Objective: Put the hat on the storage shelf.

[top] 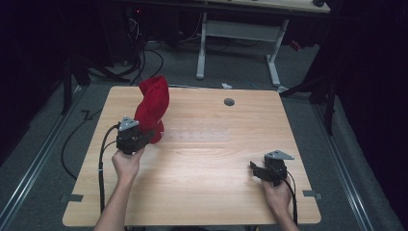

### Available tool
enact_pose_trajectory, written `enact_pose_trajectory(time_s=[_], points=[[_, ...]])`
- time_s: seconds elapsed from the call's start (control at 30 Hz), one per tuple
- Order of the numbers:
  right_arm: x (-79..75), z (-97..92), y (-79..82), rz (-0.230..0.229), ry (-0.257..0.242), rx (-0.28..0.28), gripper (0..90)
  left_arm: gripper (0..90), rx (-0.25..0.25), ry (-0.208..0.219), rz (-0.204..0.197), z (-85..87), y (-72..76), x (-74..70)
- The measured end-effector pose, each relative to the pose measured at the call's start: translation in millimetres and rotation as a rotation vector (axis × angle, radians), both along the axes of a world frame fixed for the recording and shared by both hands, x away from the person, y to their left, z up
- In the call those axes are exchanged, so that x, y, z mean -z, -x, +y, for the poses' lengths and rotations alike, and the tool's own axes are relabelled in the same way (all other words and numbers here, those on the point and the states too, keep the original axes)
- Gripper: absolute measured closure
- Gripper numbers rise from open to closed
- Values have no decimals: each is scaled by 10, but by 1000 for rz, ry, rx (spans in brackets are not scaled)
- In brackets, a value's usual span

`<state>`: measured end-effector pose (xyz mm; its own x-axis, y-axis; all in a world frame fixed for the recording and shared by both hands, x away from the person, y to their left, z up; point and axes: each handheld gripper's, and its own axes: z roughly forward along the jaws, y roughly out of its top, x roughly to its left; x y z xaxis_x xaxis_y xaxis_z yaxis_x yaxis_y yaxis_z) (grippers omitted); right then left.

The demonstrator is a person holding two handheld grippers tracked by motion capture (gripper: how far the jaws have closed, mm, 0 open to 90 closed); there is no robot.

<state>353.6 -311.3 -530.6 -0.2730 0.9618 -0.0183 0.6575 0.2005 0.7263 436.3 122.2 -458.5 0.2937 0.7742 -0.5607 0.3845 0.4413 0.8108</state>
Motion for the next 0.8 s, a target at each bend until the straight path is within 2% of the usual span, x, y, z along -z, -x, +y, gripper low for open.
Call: enact_pose_trajectory(time_s=[0.23, 0.43, 0.57, 0.8], points=[[0, -1, 0, 0, 2, 0, 350, 497, -4, -24, 28, 13, 38, 26], [0, 1, 0, 1, -2, 1, 349, 438, -12, -31, 16, 62, 127, 17], [0, 0, -1, 0, 1, -1, 349, 421, -3, -60, 26, 75, 215, 50], [0, 0, -1, 0, 1, -1, 349, 416, 13, -67, 24, 98, 398, 93]])
